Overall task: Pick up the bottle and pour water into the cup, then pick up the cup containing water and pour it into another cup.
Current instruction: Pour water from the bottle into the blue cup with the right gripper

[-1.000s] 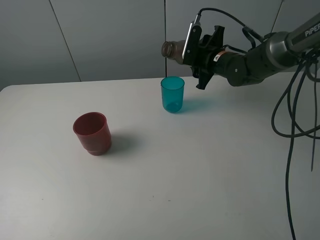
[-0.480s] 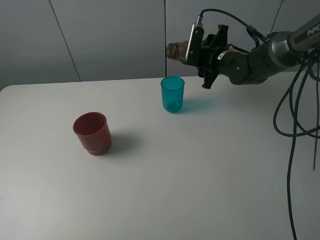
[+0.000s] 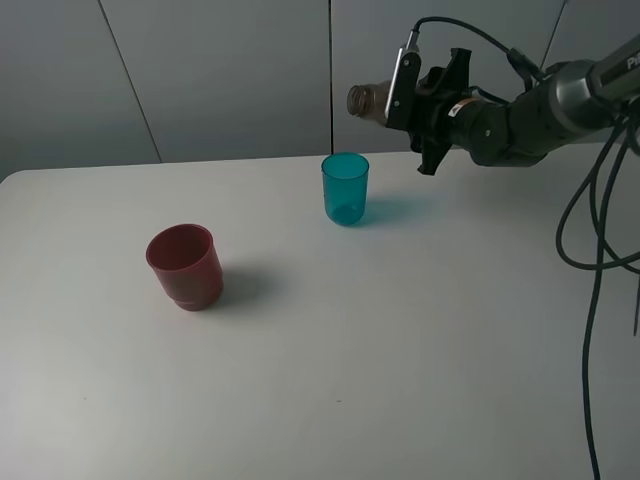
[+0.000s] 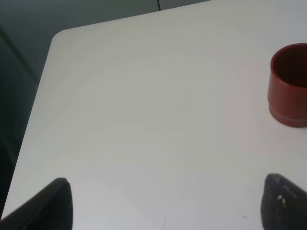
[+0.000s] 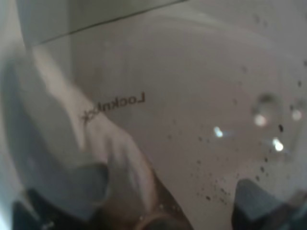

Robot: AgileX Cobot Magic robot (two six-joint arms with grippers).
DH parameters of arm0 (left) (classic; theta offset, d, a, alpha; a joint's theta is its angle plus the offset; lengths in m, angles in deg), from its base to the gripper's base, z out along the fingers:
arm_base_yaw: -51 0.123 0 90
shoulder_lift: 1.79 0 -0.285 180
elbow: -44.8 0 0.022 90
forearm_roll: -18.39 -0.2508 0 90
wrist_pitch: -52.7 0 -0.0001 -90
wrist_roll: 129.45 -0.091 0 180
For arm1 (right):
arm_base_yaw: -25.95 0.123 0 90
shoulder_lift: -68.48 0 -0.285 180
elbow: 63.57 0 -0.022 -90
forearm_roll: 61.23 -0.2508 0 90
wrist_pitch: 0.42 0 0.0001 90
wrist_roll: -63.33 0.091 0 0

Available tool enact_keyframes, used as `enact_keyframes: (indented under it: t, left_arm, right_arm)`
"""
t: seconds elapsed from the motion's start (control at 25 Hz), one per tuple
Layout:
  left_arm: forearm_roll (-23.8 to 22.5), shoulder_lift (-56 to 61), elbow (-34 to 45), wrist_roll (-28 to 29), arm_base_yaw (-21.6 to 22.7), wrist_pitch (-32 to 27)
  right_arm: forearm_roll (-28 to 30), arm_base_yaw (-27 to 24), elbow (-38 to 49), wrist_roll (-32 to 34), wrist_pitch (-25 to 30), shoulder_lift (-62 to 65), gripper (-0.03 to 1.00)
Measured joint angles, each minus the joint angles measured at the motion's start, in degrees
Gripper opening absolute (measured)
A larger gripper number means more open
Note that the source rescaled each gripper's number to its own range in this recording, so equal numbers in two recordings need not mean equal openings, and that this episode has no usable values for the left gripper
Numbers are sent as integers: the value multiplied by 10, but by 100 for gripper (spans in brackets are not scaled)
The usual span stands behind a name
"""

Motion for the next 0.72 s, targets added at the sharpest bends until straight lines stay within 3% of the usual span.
enact_keyframes:
  t: [0.72]
  left_arm:
    - [0,0,0,0,0,0]
  right_arm:
    - [12,-5,0,-53,-2,-29,3]
